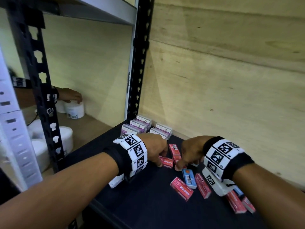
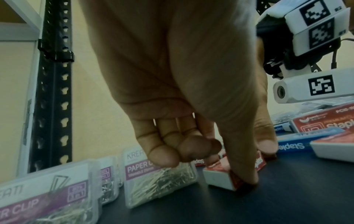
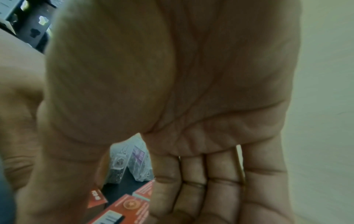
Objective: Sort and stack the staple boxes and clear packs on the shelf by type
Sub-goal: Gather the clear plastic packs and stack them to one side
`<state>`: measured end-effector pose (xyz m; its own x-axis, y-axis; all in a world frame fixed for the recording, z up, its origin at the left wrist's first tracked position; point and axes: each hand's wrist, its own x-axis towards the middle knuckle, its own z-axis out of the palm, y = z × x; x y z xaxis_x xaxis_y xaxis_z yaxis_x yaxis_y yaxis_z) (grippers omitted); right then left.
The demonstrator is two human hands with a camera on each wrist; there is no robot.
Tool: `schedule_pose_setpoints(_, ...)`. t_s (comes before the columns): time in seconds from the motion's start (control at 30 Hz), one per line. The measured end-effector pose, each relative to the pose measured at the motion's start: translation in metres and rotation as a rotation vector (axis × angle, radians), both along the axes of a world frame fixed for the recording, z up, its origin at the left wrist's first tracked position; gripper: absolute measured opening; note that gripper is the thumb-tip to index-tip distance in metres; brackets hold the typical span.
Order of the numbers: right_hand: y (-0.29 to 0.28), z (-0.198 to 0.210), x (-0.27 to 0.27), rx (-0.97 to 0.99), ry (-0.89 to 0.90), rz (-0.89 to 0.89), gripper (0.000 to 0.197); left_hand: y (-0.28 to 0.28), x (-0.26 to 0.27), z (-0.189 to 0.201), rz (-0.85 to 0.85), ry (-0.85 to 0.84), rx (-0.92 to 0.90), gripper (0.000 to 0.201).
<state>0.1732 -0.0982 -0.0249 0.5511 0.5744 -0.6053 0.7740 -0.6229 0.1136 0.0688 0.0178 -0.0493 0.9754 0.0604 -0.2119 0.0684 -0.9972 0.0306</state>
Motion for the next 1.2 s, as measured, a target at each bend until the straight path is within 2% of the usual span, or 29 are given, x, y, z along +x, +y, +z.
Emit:
schedule_pose_setpoints(0.17,-0.003,0.003,0.001,0.000,-0.026,0.012,0.032,-0.002,-0.006,0.002,0.007,0.018,-0.036,0.045)
schedule_pose_setpoints(0.33,-0.015,0.008,0.006,0.029,-0.052,0.016,0.045,-0.008,-0.009,0.004,-0.016,0.010,-0.093,0.042)
schedule_pose_setpoints(0.5,-0.036,0.016,0.018,0.088,-0.069,0.010,0.035,-0.020,-0.006,0.007,-0.054,0.018,-0.124,0.041)
schedule_pose_setpoints(0.77,-0.078,0.018,0.040,0.057,-0.148,-0.026,0.033,-0.036,0.005,0.010,-0.128,0.015,-0.125,0.041)
schedule_pose_setpoints(1.07,-0.089,0.006,0.041,0.051,-0.079,-0.060,0.033,-0.034,0.005,0.021,-0.088,0.021,-0.164,0.043)
schedule_pose_setpoints(1.2,-0.096,0.010,0.045,0.083,-0.067,-0.066,0.020,-0.035,0.007,0.030,-0.079,0.005,-0.136,0.040)
